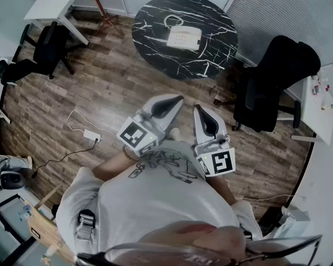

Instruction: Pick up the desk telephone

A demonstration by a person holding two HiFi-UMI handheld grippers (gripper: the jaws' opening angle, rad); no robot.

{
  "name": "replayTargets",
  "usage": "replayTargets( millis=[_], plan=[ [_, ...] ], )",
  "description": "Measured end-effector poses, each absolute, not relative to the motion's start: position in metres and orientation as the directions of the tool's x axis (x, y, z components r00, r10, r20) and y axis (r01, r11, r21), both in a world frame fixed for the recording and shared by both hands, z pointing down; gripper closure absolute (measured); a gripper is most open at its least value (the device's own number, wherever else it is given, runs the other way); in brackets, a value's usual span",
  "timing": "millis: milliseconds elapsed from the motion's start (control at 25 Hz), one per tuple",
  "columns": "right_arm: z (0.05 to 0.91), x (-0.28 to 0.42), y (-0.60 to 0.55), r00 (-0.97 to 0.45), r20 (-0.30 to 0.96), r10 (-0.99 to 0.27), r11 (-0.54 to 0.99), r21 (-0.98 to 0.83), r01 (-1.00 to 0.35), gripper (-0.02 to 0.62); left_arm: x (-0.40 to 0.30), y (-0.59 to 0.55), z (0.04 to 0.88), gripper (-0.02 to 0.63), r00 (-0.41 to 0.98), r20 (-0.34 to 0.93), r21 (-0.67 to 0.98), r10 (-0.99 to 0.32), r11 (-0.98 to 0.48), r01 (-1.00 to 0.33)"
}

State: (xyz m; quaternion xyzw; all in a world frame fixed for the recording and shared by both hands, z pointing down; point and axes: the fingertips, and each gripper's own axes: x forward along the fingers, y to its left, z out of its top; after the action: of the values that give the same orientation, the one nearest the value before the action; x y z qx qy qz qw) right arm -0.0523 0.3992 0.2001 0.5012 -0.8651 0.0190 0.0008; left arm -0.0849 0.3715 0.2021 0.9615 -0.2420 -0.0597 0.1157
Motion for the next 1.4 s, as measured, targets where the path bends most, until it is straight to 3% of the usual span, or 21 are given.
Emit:
replayTargets(
  millis=[1400],
  plan=[
    [0.218, 0.028, 0.401, -0.530, 0.025, -0.847, 0.528, -0.070, -0.846, 0.589, -0.009, 0.378, 0.221, 0.604, 0.852, -0.029, 0.277, -0.523, -0.823, -0.496]
  ],
)
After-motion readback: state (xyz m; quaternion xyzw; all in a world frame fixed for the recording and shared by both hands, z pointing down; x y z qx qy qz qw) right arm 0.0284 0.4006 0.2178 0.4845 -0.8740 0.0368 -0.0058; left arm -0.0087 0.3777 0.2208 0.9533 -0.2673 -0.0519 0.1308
